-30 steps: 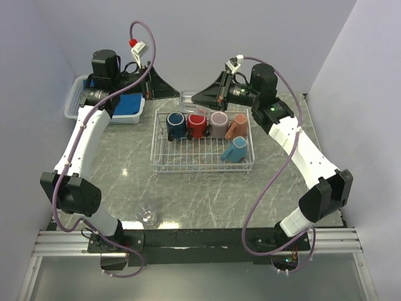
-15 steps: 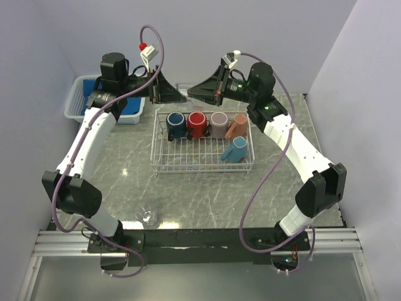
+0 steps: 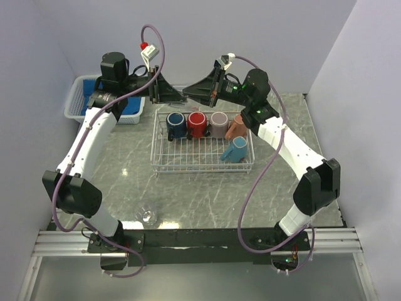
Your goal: Load the cups into the dish rack
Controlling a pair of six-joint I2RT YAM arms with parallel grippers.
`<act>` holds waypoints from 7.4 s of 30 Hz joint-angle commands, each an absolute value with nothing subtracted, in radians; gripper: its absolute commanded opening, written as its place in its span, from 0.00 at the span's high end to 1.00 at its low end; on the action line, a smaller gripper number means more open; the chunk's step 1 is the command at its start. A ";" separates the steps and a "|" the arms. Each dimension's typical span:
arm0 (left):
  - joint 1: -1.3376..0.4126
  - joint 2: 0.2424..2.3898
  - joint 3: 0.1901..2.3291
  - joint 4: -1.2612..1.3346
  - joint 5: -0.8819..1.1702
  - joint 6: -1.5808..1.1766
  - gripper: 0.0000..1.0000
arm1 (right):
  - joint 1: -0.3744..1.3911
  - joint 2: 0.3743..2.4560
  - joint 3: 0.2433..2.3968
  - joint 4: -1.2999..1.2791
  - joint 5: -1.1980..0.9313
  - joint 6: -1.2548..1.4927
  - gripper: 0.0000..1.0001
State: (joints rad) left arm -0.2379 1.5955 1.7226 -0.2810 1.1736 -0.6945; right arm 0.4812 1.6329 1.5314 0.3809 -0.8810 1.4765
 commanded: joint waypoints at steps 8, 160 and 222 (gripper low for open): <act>-0.255 1.575 1.746 -0.219 1.204 -0.689 0.99 | 0.509 1.666 1.514 0.488 -0.900 1.548 1.00; 0.221 1.072 1.338 -0.884 0.646 0.104 0.03 | 1.250 2.103 1.911 -0.927 -0.098 0.623 0.29; 0.095 1.284 1.575 -0.356 1.169 -0.702 0.04 | 0.583 1.399 1.522 -0.439 -0.822 0.888 1.00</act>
State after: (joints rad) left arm 0.1730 1.2297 1.5166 -0.6540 1.1702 -0.5289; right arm 0.6426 1.2961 1.4151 -0.5121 -0.6926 0.8673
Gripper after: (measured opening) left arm 0.966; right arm 0.163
